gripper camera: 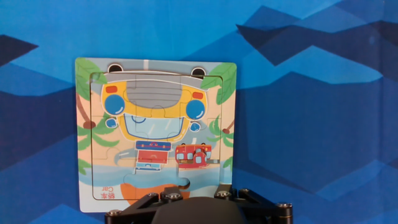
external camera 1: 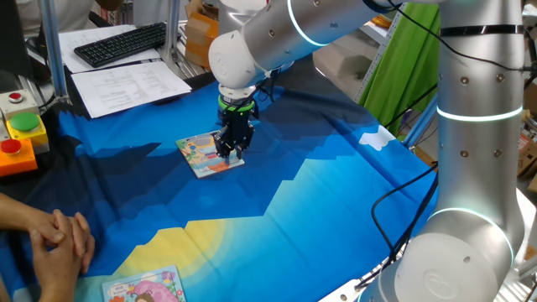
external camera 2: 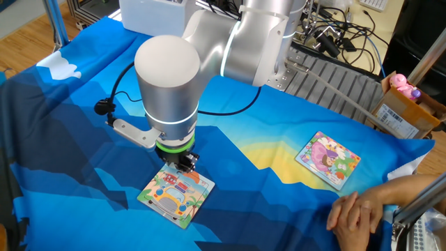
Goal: Assemble one piece of a puzzle
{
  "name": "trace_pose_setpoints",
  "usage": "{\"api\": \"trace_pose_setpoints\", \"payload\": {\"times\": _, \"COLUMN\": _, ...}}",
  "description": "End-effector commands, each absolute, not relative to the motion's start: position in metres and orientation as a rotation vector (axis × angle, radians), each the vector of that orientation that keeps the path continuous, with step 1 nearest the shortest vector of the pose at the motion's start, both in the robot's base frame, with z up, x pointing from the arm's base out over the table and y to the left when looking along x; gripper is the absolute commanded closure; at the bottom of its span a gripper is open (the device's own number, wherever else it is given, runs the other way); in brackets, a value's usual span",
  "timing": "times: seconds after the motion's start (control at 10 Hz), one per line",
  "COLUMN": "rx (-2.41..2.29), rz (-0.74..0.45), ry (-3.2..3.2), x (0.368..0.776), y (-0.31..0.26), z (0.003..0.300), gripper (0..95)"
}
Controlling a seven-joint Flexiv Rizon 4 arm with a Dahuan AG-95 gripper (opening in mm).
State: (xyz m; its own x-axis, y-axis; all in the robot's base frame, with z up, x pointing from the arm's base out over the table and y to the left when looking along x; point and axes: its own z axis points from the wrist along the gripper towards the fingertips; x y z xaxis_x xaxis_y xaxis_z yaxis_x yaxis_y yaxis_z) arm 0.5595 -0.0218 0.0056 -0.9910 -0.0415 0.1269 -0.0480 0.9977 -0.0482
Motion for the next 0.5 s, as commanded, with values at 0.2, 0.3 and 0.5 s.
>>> {"api": "trace_pose_setpoints", "payload": {"times": 0.2, "rx": 0.070, "rz": 0.066, "ry": -3.014, "x": 0.5599, "y": -0.0220, "z": 0.0050, "gripper": 95.0}}
{"api": "trace_pose_setpoints", "payload": {"times": 0.3, "rx": 0.071, "rz": 0.063, "ry": -3.014, "x": 0.5599, "y": -0.0220, "z": 0.0049, "gripper": 95.0}}
{"api": "trace_pose_setpoints", "payload": {"times": 0.5, "rx": 0.070, "rz": 0.058, "ry": -3.014, "x": 0.5599, "y": -0.0219, "z": 0.0036, "gripper": 95.0}}
